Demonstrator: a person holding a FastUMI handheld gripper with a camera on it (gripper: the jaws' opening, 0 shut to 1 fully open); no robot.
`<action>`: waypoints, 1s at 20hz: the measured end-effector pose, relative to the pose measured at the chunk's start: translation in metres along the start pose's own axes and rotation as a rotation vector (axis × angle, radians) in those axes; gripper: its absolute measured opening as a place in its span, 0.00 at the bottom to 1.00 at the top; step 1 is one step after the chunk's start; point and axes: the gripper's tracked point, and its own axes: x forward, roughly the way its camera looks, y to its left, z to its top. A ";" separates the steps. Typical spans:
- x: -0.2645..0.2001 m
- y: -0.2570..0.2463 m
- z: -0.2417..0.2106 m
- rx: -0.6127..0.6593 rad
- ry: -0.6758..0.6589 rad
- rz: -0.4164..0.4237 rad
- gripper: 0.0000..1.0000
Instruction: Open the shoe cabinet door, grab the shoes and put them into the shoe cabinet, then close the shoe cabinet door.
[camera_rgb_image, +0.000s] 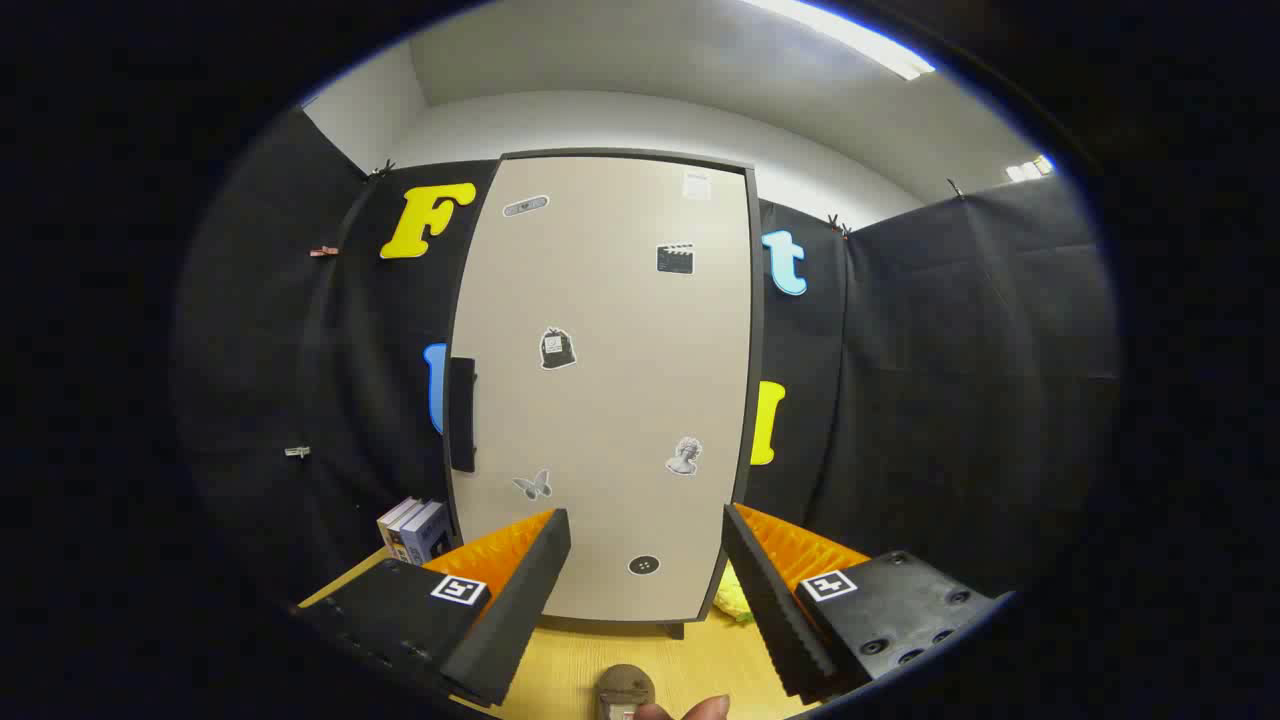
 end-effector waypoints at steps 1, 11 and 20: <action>-0.001 0.000 0.001 -0.005 -0.002 0.000 0.98; -0.003 0.004 -0.005 -0.003 0.022 0.003 0.98; 0.001 0.024 0.020 0.062 0.001 0.038 0.98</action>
